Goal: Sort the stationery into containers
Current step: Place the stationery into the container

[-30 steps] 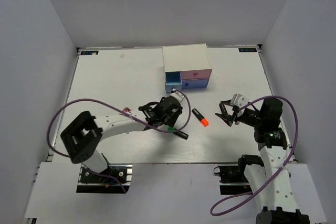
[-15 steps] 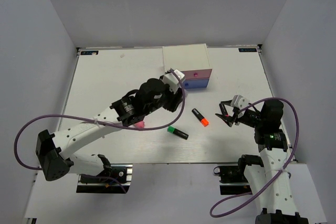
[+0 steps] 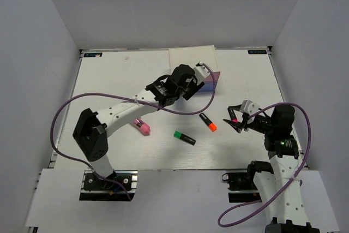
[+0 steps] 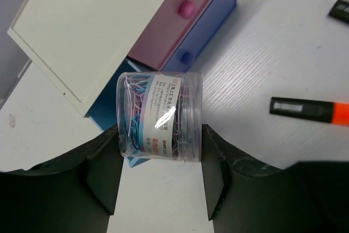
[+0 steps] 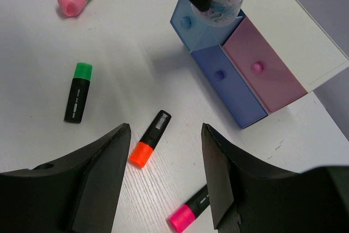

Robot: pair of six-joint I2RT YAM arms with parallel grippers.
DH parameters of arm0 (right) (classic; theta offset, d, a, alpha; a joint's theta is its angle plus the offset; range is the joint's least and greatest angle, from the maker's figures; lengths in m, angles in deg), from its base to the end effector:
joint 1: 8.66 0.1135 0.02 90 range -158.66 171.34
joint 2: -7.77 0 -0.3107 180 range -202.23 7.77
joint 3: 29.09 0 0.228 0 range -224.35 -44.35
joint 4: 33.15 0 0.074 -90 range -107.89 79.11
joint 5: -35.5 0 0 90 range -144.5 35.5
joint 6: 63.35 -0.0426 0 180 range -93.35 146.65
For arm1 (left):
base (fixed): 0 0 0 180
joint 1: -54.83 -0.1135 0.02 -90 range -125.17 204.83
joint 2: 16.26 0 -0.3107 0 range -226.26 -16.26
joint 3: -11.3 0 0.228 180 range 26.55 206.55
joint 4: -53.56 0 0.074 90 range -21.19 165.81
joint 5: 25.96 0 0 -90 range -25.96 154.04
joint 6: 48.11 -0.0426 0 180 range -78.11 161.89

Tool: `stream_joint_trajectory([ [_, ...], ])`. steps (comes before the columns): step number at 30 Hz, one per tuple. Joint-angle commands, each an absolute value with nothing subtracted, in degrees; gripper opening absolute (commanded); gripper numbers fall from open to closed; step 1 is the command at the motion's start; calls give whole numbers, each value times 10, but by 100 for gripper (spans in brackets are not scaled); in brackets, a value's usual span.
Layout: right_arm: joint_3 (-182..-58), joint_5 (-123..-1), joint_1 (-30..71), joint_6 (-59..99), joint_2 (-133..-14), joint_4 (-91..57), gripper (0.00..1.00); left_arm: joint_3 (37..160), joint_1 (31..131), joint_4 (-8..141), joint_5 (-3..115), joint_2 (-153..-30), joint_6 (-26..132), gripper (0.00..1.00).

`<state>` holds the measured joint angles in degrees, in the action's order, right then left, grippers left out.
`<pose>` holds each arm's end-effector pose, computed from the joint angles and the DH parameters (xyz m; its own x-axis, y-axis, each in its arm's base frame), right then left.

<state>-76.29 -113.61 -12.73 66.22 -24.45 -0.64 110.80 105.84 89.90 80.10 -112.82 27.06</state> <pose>0.0712 0.0316 0.3092 0.2652 -0.3467 -0.8997 -0.7925 0.4531 -0.4082 0.2477 -0.2873 0.3706 -0.1808 0.6143 -0.7681 0.6702 0.6485 0.3609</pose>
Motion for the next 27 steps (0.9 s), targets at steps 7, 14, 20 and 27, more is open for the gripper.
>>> stream_joint_trajectory([
  [7, -755, -1155, -129, 668, -234, -6, 62, 1151, 1023, 909, 824, -1136, 233, 12],
  [14, -753, -1155, -129, 672, -232, -1, 62, 1168, 986, 920, 768, -1147, 226, 12],
  [20, -753, -1157, -130, 670, -236, -5, 62, 1154, 981, 918, 756, -1147, 242, 12],
  [27, -753, -1153, -130, 670, -237, -4, 62, 1178, 970, 936, 701, -1165, 206, 16],
])
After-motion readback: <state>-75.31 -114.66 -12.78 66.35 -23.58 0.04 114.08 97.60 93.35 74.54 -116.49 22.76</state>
